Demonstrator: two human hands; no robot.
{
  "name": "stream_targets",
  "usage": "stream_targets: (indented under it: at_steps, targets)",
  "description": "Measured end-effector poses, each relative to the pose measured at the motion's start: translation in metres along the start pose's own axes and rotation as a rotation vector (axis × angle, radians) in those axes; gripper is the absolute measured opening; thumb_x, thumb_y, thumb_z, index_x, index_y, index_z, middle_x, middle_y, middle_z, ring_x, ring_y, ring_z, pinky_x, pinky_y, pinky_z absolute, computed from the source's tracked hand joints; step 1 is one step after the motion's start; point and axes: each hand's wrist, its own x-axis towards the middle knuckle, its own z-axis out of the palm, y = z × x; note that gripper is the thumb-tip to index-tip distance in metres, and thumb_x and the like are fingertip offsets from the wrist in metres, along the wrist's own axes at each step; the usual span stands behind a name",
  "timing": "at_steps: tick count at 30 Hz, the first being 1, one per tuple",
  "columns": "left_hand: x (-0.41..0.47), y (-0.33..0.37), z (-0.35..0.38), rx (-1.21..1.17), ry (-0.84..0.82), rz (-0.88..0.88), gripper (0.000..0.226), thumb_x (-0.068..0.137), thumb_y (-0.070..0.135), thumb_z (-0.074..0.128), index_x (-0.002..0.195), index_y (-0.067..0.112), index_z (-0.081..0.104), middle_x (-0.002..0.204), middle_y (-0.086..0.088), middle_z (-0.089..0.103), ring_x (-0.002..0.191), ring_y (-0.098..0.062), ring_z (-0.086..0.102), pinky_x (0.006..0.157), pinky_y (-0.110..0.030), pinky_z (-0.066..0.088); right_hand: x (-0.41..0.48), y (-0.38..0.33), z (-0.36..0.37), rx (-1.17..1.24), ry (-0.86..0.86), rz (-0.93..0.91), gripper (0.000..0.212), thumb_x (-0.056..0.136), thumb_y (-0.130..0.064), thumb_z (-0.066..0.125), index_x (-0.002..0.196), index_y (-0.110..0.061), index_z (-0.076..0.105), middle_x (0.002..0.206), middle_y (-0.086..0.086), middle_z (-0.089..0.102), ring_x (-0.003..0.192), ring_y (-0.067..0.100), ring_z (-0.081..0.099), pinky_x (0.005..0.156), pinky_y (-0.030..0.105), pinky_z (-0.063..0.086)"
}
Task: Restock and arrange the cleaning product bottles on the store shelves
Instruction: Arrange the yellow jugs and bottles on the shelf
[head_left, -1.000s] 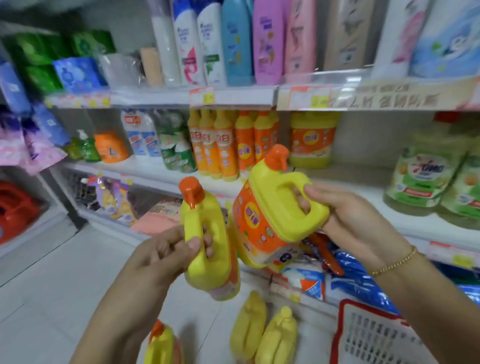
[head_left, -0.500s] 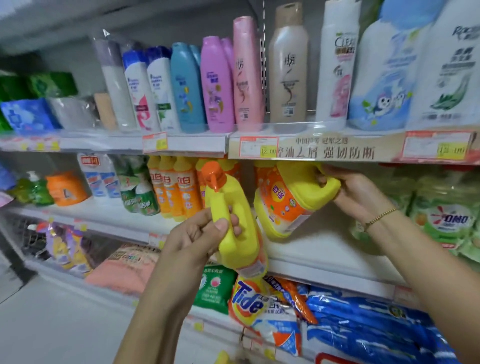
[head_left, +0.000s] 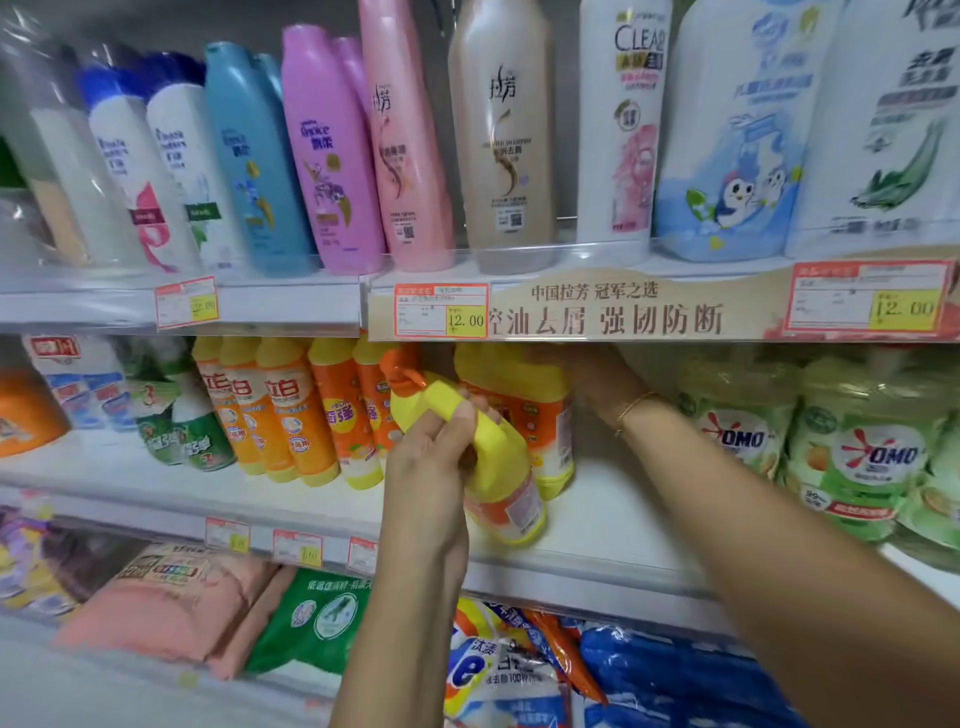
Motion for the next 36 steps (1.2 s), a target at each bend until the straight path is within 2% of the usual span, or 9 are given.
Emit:
stream_targets:
  at_steps: [2, 7, 11, 14, 17, 20, 26, 32, 36]
  targets:
    - [0.015, 0.0, 0.005, -0.018, 0.051, -0.026, 0.019, 0.095, 0.01, 0.051, 0.081, 0.007, 0.064, 0.07, 0.003, 0.069, 0.07, -0.007, 0.065, 0.069, -0.017, 0.052, 0.003, 0.015, 0.012, 0.099, 0.086, 0.024, 0.055, 0.059, -0.022, 0.083, 0.111, -0.014, 0.064, 0.107, 0.002, 0.07, 0.1, 0.017, 0.065, 0.087, 0.033, 0.052]
    - [0.048, -0.001, 0.016, -0.077, 0.129, -0.084, 0.023, 0.095, 0.0, 0.052, 0.073, 0.007, 0.056, 0.062, 0.001, 0.063, 0.063, -0.006, 0.063, 0.061, -0.014, 0.053, -0.037, 0.062, 0.035, 0.067, 0.312, 0.075, 0.047, 0.078, -0.024, 0.076, 0.119, -0.03, 0.054, 0.099, -0.018, 0.064, 0.089, -0.003, 0.061, 0.077, 0.015, 0.049]
    - [0.061, 0.001, 0.032, -0.125, 0.088, -0.142, 0.021, 0.094, -0.004, 0.052, 0.079, 0.008, 0.06, 0.056, 0.006, 0.067, 0.054, -0.003, 0.065, 0.058, -0.014, 0.054, -0.074, 0.112, 0.046, -0.148, 0.394, 0.21, 0.053, 0.074, -0.064, 0.054, 0.122, -0.042, 0.054, 0.103, -0.006, 0.069, 0.097, 0.02, 0.065, 0.084, 0.038, 0.054]
    - [0.061, -0.001, 0.031, -0.113, 0.084, -0.118, 0.014, 0.093, -0.004, 0.054, 0.084, 0.003, 0.062, 0.06, 0.005, 0.069, 0.06, -0.006, 0.066, 0.063, -0.016, 0.056, -0.08, 0.117, 0.046, -0.297, 0.435, 0.168, 0.05, 0.086, -0.052, 0.051, 0.135, -0.042, 0.046, 0.106, 0.005, 0.062, 0.102, 0.025, 0.058, 0.087, 0.039, 0.052]
    - [0.049, -0.015, 0.016, 0.303, 0.089, 0.103, 0.014, 0.087, 0.005, 0.065, 0.1, 0.011, 0.065, 0.085, 0.005, 0.071, 0.078, -0.002, 0.066, 0.076, -0.018, 0.053, -0.081, 0.111, 0.049, -0.411, 0.474, 0.136, 0.05, 0.096, -0.027, 0.05, 0.144, -0.033, 0.039, 0.115, 0.01, 0.055, 0.109, 0.03, 0.054, 0.092, 0.04, 0.048]
    - [0.031, -0.049, -0.009, 0.758, 0.204, 0.279, 0.058, 0.079, 0.019, 0.077, 0.131, 0.021, 0.051, 0.122, 0.008, 0.054, 0.103, -0.005, 0.056, 0.08, -0.012, 0.047, -0.091, 0.108, 0.054, -0.408, 0.385, 0.084, 0.065, 0.091, -0.014, 0.048, 0.15, -0.027, 0.024, 0.144, 0.008, 0.041, 0.124, 0.03, 0.048, 0.099, 0.045, 0.046]
    - [0.027, -0.107, -0.051, 0.873, 0.085, 0.014, 0.113, 0.056, 0.075, 0.07, 0.148, 0.029, 0.024, 0.142, -0.003, 0.047, 0.13, -0.022, 0.045, 0.105, -0.047, 0.043, -0.099, 0.098, 0.05, -0.317, 0.085, 0.028, 0.106, 0.069, -0.056, 0.058, 0.152, -0.031, -0.003, 0.158, -0.004, 0.018, 0.132, 0.02, 0.044, 0.104, 0.04, 0.044]
    - [0.047, -0.113, -0.052, 0.951, 0.116, -0.032, 0.104, 0.073, 0.044, 0.079, 0.152, 0.016, 0.017, 0.145, -0.013, 0.041, 0.13, -0.03, 0.044, 0.105, -0.043, 0.041, -0.079, 0.096, 0.036, -0.258, -0.086, 0.119, 0.087, 0.077, -0.03, 0.064, 0.151, -0.033, 0.018, 0.139, 0.001, 0.052, 0.119, 0.017, 0.057, 0.1, 0.041, 0.049]
    - [0.059, -0.123, -0.049, 0.942, 0.188, -0.033, 0.104, 0.078, 0.035, 0.077, 0.153, 0.01, 0.01, 0.148, -0.019, 0.035, 0.132, -0.035, 0.041, 0.102, -0.041, 0.039, -0.063, 0.105, 0.044, -0.433, -0.064, 0.111, 0.075, 0.085, -0.028, 0.048, 0.152, -0.026, 0.015, 0.153, 0.001, 0.034, 0.126, 0.029, 0.049, 0.1, 0.047, 0.045]
